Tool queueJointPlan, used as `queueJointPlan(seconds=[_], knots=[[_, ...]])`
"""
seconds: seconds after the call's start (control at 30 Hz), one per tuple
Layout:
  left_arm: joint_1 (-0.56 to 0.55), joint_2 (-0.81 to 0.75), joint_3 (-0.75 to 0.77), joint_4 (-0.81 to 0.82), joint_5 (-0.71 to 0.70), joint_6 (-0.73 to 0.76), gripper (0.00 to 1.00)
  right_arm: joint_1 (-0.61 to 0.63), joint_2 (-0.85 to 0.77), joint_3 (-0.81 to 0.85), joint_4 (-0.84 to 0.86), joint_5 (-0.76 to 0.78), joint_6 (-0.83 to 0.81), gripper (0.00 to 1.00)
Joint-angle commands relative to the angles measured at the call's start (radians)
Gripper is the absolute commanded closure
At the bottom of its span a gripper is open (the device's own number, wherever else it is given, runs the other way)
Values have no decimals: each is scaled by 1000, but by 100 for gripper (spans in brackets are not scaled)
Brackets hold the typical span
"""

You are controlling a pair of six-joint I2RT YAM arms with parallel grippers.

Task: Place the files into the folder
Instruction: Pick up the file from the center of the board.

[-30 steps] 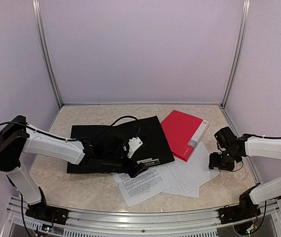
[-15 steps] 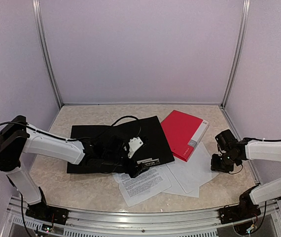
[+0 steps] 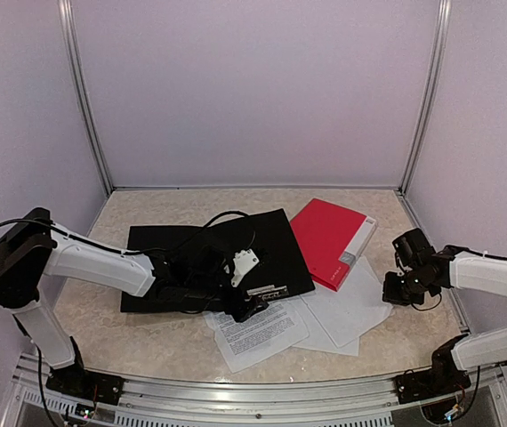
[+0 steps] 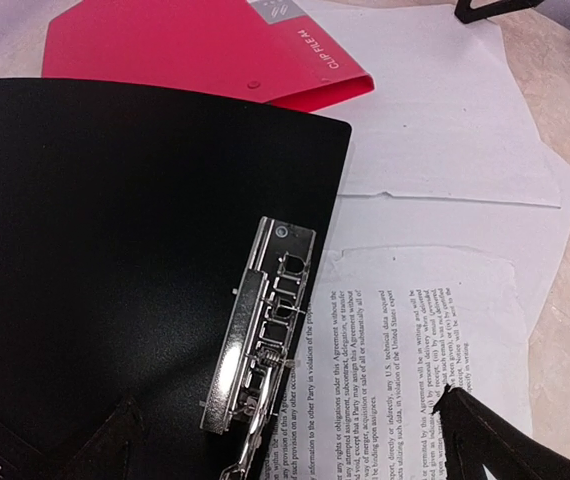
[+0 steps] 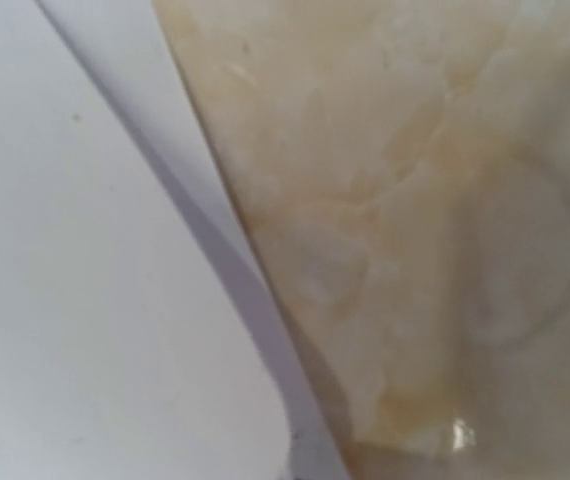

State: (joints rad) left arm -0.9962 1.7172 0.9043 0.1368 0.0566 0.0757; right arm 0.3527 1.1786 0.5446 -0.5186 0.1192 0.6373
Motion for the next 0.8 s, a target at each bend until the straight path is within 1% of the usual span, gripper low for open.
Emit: queueJointPlan(seconds=[0.0, 0.17, 0.37, 0.57, 0.63, 0.77], knots=[[-1, 15, 27, -22, 2, 4, 1, -8, -10, 55, -36, 32, -29, 100], [1, 15, 49, -48, -25, 6, 1, -7, -44, 110, -78, 67, -31, 100], [10, 21, 83, -81, -83, -15, 1, -8, -132, 228, -206, 218, -21, 100], [27, 23, 131, -121, -100, -62, 1, -7, -181, 388, -337, 339, -55, 100], [30, 21, 143, -127, -109, -66, 1, -7, -187, 432, -359, 351, -69, 100], [37, 22, 173, -134, -115, -71, 1, 10, -192, 511, -371, 315, -82, 100]])
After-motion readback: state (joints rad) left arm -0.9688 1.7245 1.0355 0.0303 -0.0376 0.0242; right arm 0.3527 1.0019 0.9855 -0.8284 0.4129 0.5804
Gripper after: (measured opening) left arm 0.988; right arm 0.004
